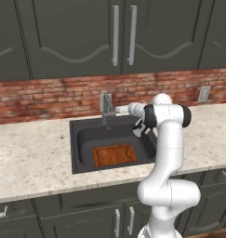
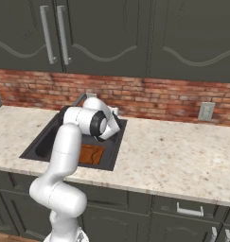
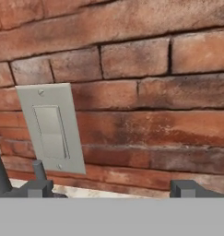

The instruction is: Turn on the sink faucet with hot water and rinse the cutting board for ten seconds, then turn off the faucet. Push the cutting board to reach the water if necessary.

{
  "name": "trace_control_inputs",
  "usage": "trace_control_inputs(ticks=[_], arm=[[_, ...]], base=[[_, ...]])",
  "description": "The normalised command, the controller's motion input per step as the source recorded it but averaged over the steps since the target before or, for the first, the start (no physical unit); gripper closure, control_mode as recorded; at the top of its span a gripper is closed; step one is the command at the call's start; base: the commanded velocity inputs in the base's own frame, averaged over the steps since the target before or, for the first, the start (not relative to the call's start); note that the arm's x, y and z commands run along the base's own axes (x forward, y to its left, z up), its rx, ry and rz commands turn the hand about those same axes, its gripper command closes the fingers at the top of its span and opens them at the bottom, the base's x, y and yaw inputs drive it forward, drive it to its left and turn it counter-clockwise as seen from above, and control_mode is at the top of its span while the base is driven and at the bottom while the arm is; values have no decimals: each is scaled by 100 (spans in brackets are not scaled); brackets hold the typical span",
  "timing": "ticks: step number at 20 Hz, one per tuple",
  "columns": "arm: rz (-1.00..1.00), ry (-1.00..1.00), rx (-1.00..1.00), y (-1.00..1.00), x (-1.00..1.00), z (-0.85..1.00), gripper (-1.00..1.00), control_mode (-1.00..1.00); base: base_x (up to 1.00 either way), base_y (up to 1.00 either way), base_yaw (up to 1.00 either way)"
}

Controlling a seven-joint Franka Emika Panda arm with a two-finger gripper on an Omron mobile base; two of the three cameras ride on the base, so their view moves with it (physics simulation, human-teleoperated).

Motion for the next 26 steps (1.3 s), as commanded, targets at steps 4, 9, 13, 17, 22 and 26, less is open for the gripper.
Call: trace_control_inputs(ticks=[4,9,13,17,22,26], arm=[[0,0,0,22,0,0,-100,-100],[0,0,0,20,0,0,-100,-100],[0,0,0,14,1,0,-100,-100],[0,0,0,2,6,-2,-100,-100],[0,0,0,0,7,-6,-100,-100],[0,0,0,3,1,-6,-100,-100]], base=[[0,0,0],[0,0,0],[0,0,0],[0,0,0],[0,0,0],[0,0,0]])
